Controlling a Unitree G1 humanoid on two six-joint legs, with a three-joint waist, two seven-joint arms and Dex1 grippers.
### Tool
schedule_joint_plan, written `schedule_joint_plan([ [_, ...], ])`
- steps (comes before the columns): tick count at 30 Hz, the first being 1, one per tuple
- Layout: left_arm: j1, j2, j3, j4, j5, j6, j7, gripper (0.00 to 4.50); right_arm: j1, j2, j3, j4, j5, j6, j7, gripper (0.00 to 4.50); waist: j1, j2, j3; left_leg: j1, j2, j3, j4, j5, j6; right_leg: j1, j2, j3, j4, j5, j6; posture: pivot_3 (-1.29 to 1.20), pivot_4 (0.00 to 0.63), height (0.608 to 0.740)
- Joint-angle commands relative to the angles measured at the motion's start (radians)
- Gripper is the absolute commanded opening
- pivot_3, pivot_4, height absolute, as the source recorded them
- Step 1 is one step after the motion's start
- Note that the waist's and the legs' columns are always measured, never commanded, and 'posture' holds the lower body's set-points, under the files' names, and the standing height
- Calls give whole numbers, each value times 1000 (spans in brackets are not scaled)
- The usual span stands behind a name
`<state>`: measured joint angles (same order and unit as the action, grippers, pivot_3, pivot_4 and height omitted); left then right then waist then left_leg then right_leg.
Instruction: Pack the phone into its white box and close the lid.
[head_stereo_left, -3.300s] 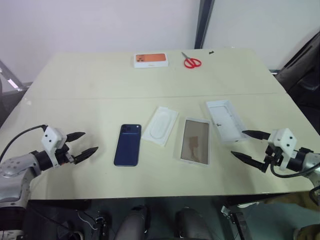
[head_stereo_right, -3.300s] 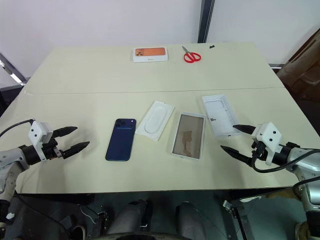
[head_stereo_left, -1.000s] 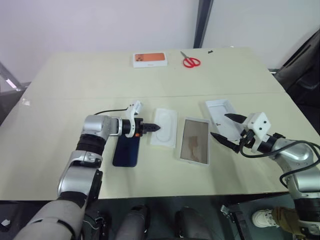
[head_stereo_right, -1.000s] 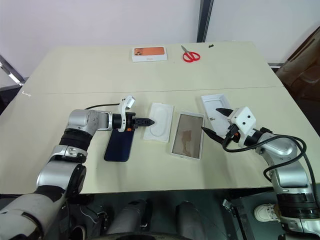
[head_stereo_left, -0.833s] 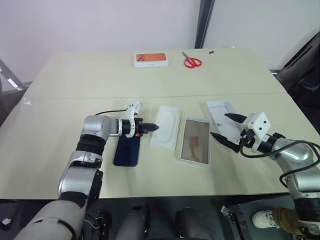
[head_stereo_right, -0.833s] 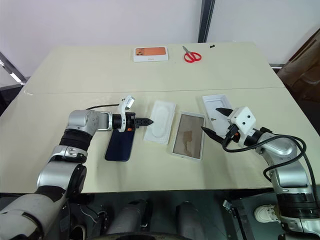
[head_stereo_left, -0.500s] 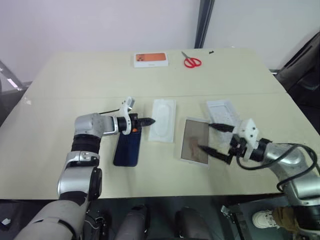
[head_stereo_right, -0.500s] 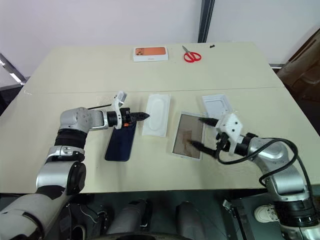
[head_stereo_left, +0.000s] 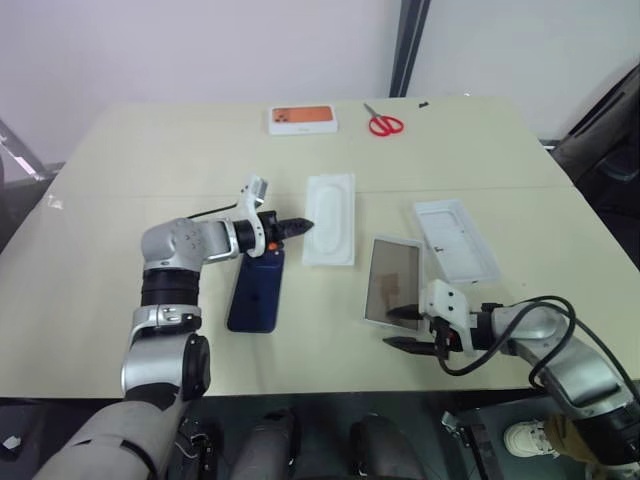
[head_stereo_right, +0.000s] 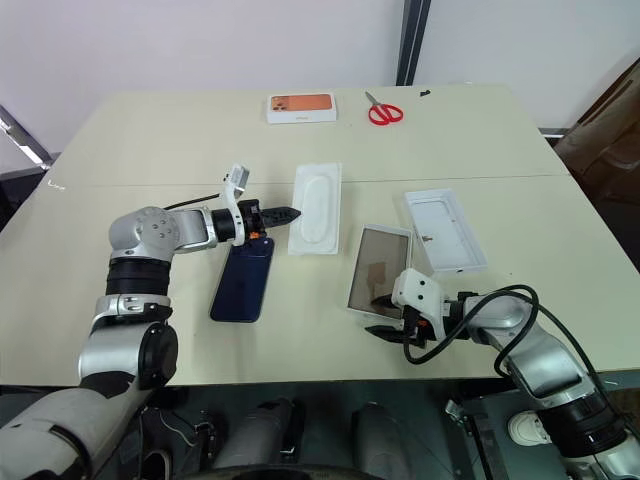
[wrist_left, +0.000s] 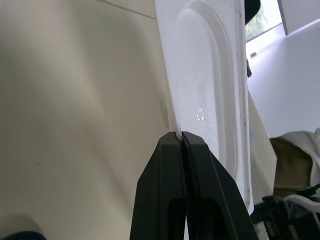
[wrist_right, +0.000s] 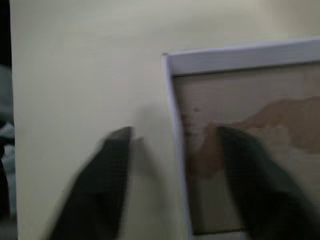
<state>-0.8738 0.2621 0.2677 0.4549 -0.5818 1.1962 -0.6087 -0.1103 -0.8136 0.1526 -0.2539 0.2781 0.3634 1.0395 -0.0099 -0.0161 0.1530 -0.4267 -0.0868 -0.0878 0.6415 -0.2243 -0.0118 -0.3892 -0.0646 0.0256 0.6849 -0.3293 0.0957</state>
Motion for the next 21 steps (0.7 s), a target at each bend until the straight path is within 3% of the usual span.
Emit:
schedule_joint_plan([
  [1,-28,-2,38,-39,-39,6,24,0,-57,37,2,17,-7,-42,-1,540,-1,0,0,0,0,0,0,0,0,0,0,0,0,0,0,0,150,734],
  [2,-31,-8,43,-44,-47,7,32,0,-74,51,6,26,-13,-57,-3,25,-1,0,0,0,0,0,0,0,0,0,0,0,0,0,0,0,150,734],
  [13,-47,-92,68,-87,-118,75,110,0,-313,189,138,292,-185,-292,18,25,-1,-1,0,-1,0,0,2,0,-1,0,0,0,0,0,0,0,150,734],
  [16,-30,-104,57,-122,-126,94,122,0,-343,191,141,330,-174,-316,64,942,-2,-1,0,-1,0,0,2,0,-1,0,0,0,0,0,0,0,150,734],
  [21,22,-108,15,-180,-118,98,128,0,-327,150,84,315,-151,-350,92,3316,-1,-1,0,-1,0,0,2,0,-1,0,0,0,0,0,0,0,150,734],
])
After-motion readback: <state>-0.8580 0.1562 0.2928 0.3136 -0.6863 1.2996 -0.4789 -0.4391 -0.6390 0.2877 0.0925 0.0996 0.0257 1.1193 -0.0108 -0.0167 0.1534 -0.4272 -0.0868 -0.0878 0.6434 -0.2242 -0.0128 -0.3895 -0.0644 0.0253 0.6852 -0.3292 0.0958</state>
